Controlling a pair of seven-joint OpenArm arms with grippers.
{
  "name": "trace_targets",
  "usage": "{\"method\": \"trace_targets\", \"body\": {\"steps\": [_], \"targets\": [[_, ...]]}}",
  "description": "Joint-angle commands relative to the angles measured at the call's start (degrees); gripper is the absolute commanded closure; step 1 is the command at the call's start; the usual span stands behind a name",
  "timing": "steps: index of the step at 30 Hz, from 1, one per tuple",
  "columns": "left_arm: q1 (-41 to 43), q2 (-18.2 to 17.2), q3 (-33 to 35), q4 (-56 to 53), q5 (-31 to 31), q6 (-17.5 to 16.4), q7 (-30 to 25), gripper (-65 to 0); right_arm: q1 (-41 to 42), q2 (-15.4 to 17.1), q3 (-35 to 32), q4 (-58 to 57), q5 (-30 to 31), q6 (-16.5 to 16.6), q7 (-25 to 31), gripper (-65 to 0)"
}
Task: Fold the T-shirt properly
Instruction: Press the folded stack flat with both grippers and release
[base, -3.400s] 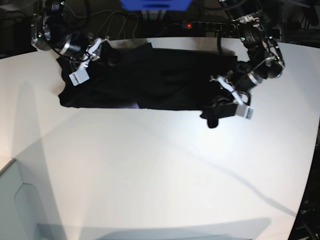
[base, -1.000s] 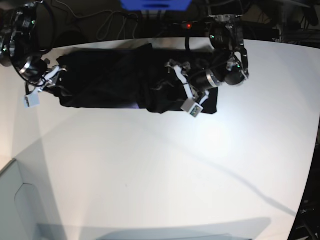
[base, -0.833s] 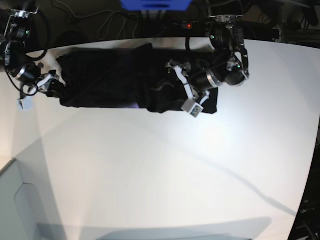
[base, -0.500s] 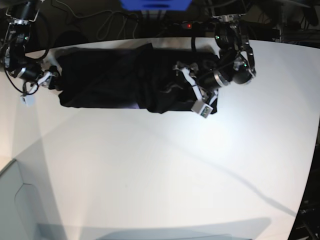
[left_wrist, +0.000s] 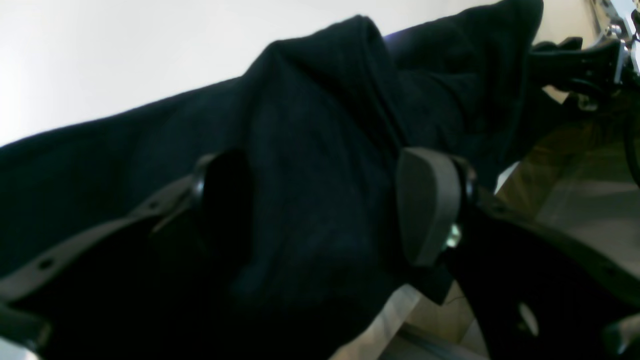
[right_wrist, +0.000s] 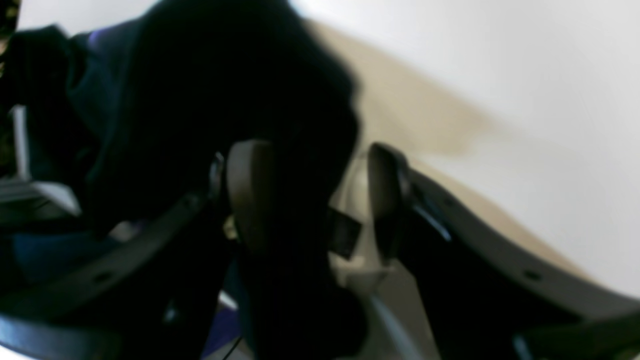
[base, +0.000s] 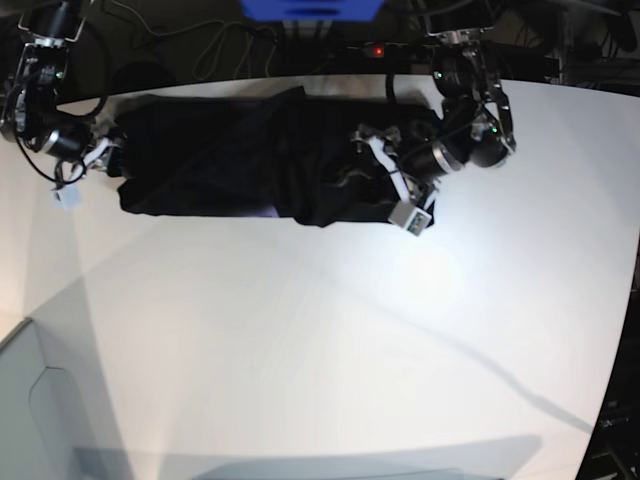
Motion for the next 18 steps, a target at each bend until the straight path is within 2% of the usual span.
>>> {"method": "trace_targets", "body": {"steps": [1,7,18], "targets": [[-0.4,-0.1,0.1,0.8,-1.4,-0.3,-0.9,-45.0,0.3,0.3,0.4,0.6,-0.6,1.6,-1.7,-31.4],[-0.4,-0.2,0.1,0.8,-1.4,-0.3,-0.9,-45.0,1.9,-1.6,0.4,0.6,-0.6,1.6,-4.6,-31.4],[0.2,-0.2,0.0,0.8,-1.4,-0.3,-0.9,-45.0,1.8,-1.8,0.4,0.6,-0.6,1.6,-4.8,-31.4]]}}
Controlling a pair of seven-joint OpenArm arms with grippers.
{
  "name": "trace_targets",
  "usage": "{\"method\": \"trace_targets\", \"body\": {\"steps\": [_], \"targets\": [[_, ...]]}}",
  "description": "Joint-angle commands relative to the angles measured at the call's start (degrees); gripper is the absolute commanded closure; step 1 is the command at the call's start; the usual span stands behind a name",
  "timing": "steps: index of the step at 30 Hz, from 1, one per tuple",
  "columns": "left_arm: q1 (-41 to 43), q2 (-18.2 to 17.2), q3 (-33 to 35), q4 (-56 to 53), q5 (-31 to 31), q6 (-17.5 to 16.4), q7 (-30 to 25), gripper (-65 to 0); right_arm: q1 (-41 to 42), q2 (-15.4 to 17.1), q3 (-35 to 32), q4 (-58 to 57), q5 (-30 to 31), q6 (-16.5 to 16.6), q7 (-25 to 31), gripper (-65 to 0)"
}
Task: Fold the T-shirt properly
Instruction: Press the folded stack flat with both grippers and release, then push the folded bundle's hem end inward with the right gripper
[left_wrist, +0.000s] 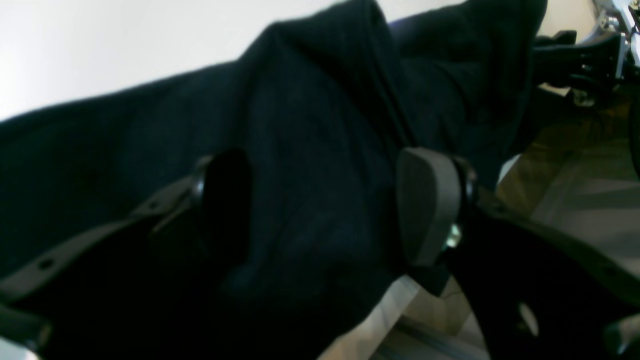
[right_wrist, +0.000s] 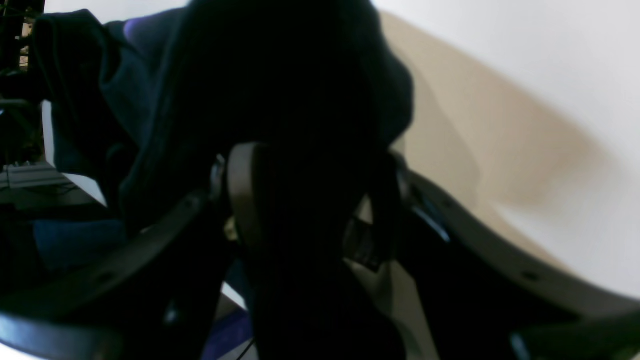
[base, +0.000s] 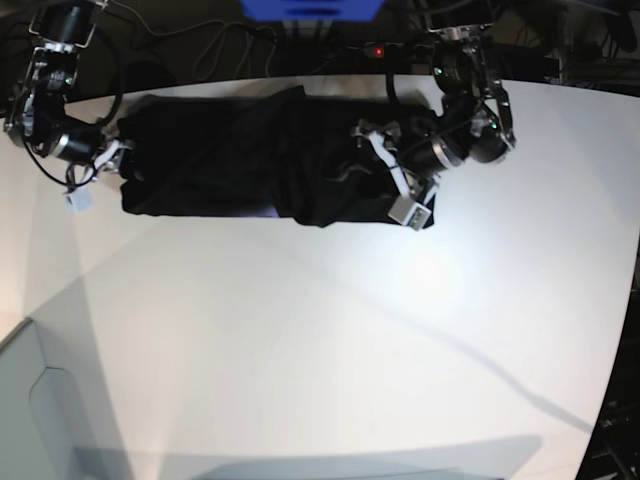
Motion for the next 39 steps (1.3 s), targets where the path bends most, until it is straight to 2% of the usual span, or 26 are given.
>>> {"method": "trace_targets", "body": {"steps": [1,7,11,15,18,20,21,26,28,29,33,39], "targets": [[-0.6,-0.1,0.0,0.8,-1.4,-0.3,-0.9,-45.0,-0.1,0.7,0.2,0.6,-1.0,1.3,-1.0,-31.4],[-0.5,-0.1,0.0,0.8,-1.4,-0.3,-1.0,-45.0,-0.5,0.7,-0.1,0.6,-1.0,1.3,-1.1,-29.5],[0.6,-0.1,-0.5,2.4,-1.5,-0.3,-1.3,-44.9,-0.3,0.7,-0.2,0.6,-1.0,1.3,-1.1,-15.9],[1.0,-0.1,-5.4,6.8,-2.9,-0.3,-0.9,-44.9,-0.2,0.7,-0.3,0.6,-1.0,1.3,-1.1,-0.6],[2.4,-1.3,-10.1,8.6,-6.8,-0.3,-0.9,-44.3,-0.1,0.7,-0.3,0.6,-1.0,1.3,-1.1,0.0],[2.8,-3.6,-12.3,8.7,-9.9,-0.3,-0.9,-38.9,-0.1,0.7,-0.3,0.6,-1.0,1.3,-1.1,0.0],[3.2,-4.6,-13.1,8.5,-11.0,-0.3,-0.9,-33.6,-0.1,0.7,-0.3,0.6,-1.0,1.3,-1.0,0.0],[6.5,-7.2,-18.1,8.4,-12.2,-0.3,-1.6,-1.5,-0.1,0.7,-0.3,0.6,-1.0,1.3,-1.0,0.0],[7.5,-8.1,-20.3,7.9,-12.0,-0.3,-1.6,0.0,-0.1,0.7,-0.3,0.6,-1.0,1.3,-1.0,0.0],[7.9,-8.3,-21.1,7.3,-11.3,-0.3,-1.6,-1.7,-0.1,0.7,-0.3,0.6,-1.0,1.3,-1.0,0.0],[7.8,-8.1,-25.8,3.0,-5.2,-0.3,-1.9,0.0,-0.1,0.7,-0.3,0.9,-1.0,1.3,-0.8,0.0],[8.7,-8.1,-26.1,-5.8,1.9,-0.3,-10.4,0.0,0.0,0.7,0.0,2.0,-1.0,1.3,-0.8,0.0]]}}
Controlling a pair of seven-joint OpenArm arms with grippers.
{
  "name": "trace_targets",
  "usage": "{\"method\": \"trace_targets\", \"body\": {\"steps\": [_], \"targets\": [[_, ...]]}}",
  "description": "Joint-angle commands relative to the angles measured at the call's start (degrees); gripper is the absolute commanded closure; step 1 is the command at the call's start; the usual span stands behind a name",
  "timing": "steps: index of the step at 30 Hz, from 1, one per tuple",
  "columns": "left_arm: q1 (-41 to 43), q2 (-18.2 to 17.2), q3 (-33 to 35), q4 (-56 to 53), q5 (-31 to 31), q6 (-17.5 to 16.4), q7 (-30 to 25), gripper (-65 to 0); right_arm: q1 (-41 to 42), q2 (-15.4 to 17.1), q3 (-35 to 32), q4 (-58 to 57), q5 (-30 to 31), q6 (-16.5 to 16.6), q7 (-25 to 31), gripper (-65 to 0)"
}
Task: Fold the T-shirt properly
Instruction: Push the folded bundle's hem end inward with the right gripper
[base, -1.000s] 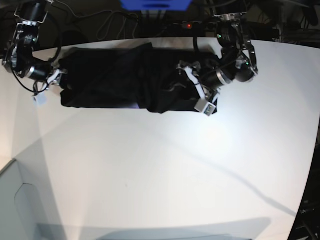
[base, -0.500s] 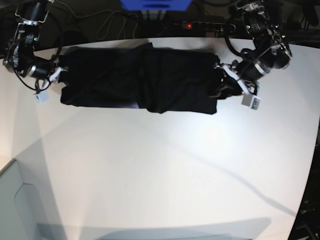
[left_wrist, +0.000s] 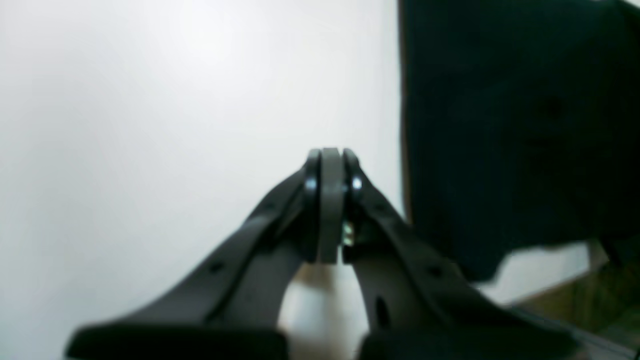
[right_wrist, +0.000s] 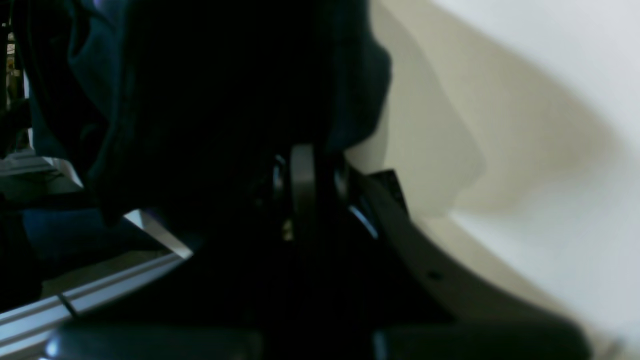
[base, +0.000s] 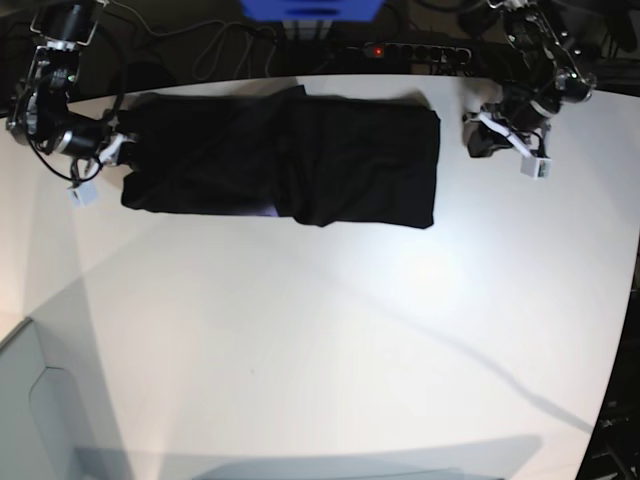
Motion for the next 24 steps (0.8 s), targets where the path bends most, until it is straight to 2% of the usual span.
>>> {"method": "trace_targets", "body": {"steps": [1,9,22,24], "targets": [[0.4,-0.7,-0.2,-0.7,-0.2,-0.2,-1.7,0.0,0.4,0.9,0.5,2.2,1.0,1.2,0.5,0.0],[0.2,-0.7,-0.2,-9.6,1.7,-0.2,-7.5,0.0,-1.0,0.2,0.2,11.5,1.0,1.2,0.1,0.0],[0.2,-0.8,-0.2,-10.0,1.7,-0.2,-7.7,0.0,-8.2,-4.6,-0.1,31.2,0.9,1.1,0.0,0.0],[0.1,-0.8,-0.2,-10.0,1.7,-0.2,-7.7,0.0,-8.8,-5.6,-0.8,34.1,0.9,-1.0,0.0,0.0]]}}
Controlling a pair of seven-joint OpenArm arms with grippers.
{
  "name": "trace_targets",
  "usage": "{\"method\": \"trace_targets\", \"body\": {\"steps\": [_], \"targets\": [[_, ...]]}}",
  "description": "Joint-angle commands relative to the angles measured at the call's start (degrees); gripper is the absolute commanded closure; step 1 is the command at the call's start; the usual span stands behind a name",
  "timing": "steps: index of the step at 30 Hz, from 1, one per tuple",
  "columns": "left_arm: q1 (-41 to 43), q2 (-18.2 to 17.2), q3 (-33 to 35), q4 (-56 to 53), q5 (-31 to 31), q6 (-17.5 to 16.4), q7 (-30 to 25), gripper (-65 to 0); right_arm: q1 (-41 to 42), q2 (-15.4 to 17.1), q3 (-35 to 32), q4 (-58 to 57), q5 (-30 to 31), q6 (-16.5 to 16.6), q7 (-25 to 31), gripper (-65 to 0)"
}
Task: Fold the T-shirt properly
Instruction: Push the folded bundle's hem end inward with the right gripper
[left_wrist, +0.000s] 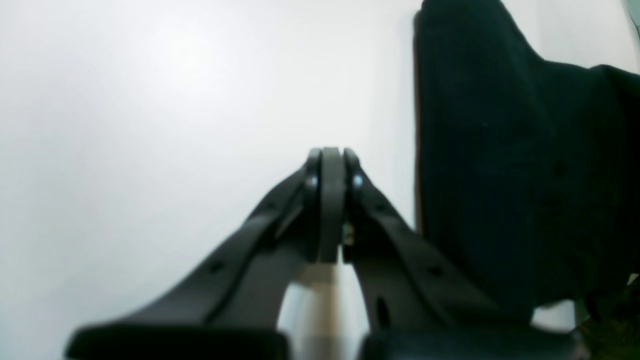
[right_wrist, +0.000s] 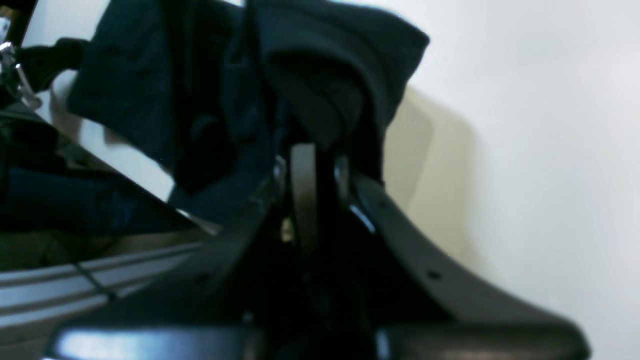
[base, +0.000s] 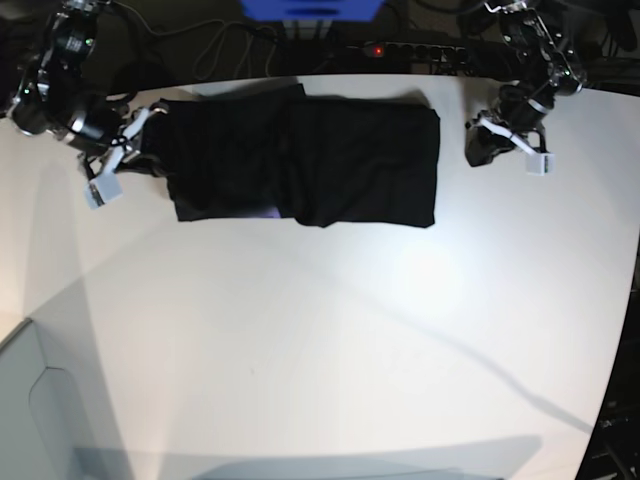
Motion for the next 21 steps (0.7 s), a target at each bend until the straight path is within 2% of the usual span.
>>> {"method": "trace_targets", "body": {"steps": [1,11,21], "targets": [[0.5,-0.5,-0.1,-0.2,3.3,0.8,2.4,0.0,-0.1,0.5,-0.5,1.9,1.8,-0.5,1.1,0.0],[0.6,-0.5,0.0,-0.3,3.3,0.8,2.4,0.0,0.3,-4.3,-10.1,2.4,1.8,-1.2,1.1,0.0],[0.6,-0.5,0.0,-0.3,3.3,0.8,2.4,0.0,2.6,-10.0,-11.9,2.8,3.1,-1.2,1.1,0.0]]}}
